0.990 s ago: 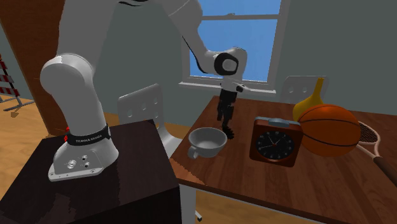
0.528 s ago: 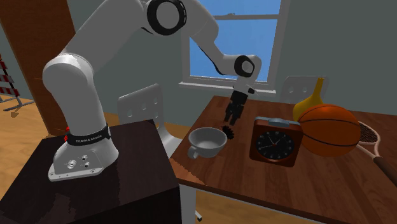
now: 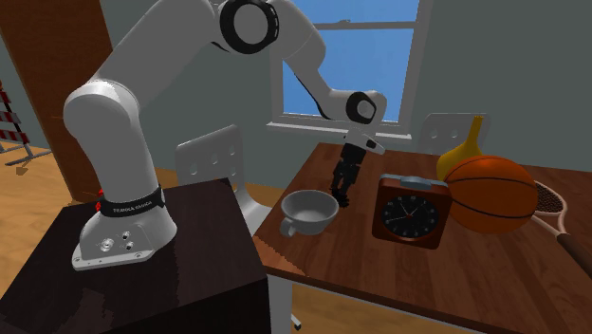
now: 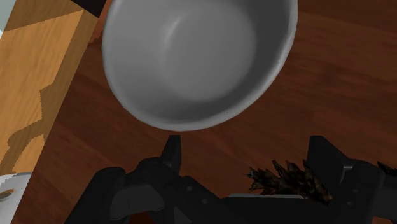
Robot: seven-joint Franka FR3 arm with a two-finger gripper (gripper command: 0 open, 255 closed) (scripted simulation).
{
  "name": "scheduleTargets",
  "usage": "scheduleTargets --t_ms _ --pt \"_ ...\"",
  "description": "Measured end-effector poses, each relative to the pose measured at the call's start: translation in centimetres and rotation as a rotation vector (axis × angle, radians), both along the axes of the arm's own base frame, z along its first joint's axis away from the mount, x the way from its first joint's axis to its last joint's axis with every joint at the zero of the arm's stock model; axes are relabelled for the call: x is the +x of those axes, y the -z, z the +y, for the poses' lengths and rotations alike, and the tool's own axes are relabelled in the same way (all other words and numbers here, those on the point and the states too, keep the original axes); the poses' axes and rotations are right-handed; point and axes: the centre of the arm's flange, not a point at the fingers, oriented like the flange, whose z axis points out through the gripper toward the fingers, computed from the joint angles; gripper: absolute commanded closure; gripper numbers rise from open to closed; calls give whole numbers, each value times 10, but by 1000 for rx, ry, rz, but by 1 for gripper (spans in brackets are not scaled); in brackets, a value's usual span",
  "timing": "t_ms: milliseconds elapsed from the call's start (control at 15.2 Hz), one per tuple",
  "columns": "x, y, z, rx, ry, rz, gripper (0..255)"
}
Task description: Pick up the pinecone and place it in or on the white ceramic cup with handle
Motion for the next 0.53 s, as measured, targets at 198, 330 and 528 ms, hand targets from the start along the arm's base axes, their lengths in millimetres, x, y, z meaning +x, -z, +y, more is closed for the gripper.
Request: scheduleTargets --t_ms 198,330,528 --pt "0 0 0 0 0 0 0" --pt "0 0 0 0 0 0 255" --pt "0 0 0 0 0 0 255"
